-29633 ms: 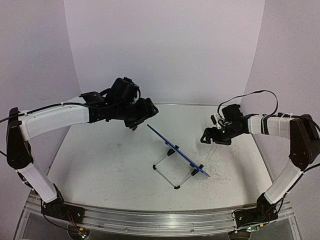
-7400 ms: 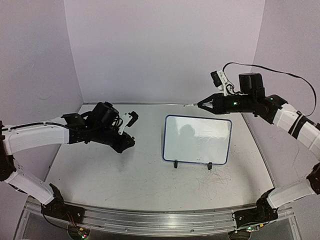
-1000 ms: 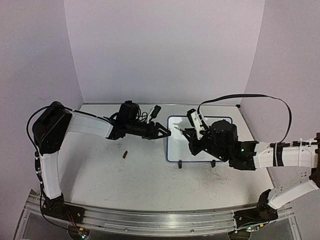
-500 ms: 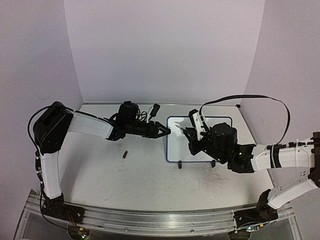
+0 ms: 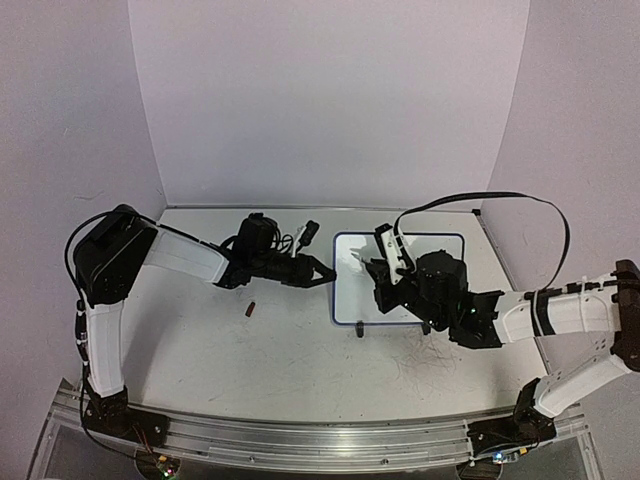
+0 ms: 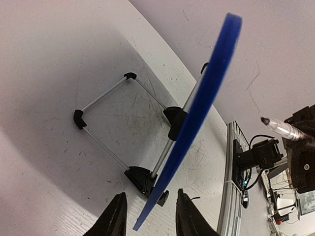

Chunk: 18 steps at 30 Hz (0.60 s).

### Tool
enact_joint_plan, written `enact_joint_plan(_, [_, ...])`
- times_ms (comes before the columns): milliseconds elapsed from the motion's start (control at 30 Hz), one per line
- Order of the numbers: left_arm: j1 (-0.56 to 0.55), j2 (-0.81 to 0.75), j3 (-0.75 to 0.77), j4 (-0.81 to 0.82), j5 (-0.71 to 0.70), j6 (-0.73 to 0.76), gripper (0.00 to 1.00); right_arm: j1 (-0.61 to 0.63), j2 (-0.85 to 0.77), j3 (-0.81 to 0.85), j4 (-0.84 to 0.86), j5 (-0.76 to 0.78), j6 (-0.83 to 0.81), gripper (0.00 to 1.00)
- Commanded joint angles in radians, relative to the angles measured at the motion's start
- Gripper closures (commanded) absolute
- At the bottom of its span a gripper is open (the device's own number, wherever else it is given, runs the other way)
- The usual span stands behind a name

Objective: Write a sentence on the whiteboard
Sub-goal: Hold the whiteboard at the center of the board.

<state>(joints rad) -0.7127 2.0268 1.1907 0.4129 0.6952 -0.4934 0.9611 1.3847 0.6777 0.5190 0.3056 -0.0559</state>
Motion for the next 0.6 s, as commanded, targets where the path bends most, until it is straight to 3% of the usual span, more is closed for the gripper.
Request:
enact_joint_plan(0, [-0.003,0.016,0.053,0.063,0.067,0.034,0.68,0.006,0.017,0.031,0.035,0.052,0.005,1.0])
enact_joint_plan(300, [-0.005,0.037,0.073,0.073,0.11,0.081,0.71,0.005,0.027,0.051,0.034,0.012,-0.002,1.0])
enact_joint_plan(567, [-0.013,0.045,0.083,0.081,0.113,0.098,0.81,0.006,0.061,0.074,0.038,0.013,-0.016,1.0])
